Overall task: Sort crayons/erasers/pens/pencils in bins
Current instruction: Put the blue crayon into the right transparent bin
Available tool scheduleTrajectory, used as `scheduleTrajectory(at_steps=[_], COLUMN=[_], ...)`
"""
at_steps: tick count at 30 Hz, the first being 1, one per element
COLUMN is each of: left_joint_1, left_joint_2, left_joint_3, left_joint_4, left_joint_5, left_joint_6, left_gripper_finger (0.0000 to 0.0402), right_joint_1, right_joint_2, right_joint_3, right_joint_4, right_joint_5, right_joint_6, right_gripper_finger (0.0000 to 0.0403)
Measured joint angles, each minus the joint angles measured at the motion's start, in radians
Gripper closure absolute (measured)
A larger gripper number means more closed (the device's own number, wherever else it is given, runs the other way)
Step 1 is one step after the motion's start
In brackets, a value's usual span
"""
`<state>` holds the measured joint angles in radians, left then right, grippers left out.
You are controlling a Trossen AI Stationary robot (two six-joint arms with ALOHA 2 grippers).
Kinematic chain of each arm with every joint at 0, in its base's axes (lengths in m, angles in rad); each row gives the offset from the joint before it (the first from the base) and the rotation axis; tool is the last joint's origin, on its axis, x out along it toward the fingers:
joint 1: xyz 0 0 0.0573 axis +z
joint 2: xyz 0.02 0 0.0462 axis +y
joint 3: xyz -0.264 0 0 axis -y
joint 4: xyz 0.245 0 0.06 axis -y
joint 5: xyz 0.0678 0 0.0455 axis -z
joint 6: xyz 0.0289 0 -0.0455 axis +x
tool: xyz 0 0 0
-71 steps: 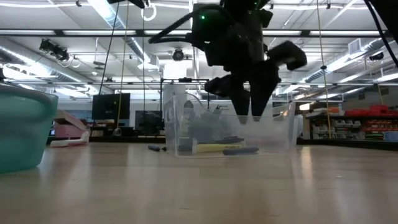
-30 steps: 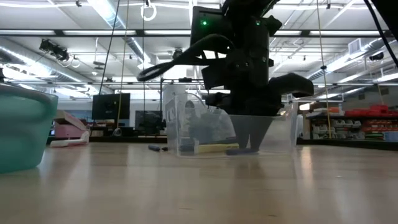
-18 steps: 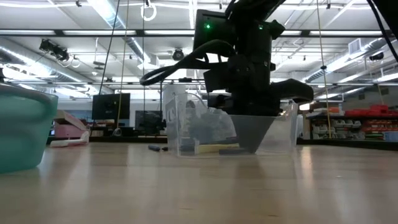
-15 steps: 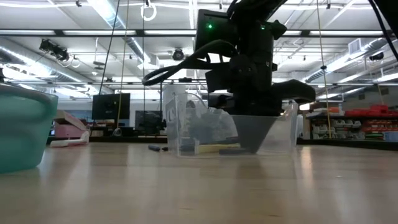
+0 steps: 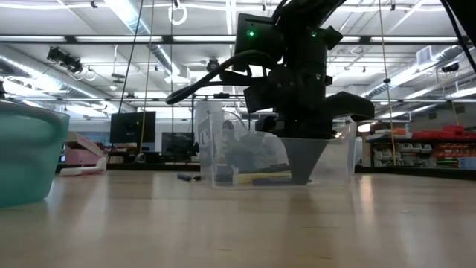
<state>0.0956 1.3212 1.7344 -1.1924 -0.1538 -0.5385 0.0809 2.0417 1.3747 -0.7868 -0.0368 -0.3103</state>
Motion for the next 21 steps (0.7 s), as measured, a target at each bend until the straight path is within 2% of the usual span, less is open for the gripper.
scheduleTrajectory(at_steps=[9, 21], left_joint_1=[0.0, 0.0], left_joint_2=[0.0, 0.0], left_joint_3=[0.0, 0.0], left_joint_4=[0.004, 0.01], left_joint_5=[0.0, 0.0], left_joint_6=[0.0, 0.0], left_gripper_finger=[0.0307, 0.0314], right_joint_1=[-0.007, -0.036], right_joint_2=[0.011, 0.008], right_joint_3=[0.165, 0.486], right_joint_4=[-0.121, -0.471], right_joint_5=[0.005, -0.04], right_joint_6=[0.024, 0.064], right_gripper_finger=[0.0384, 0.0387])
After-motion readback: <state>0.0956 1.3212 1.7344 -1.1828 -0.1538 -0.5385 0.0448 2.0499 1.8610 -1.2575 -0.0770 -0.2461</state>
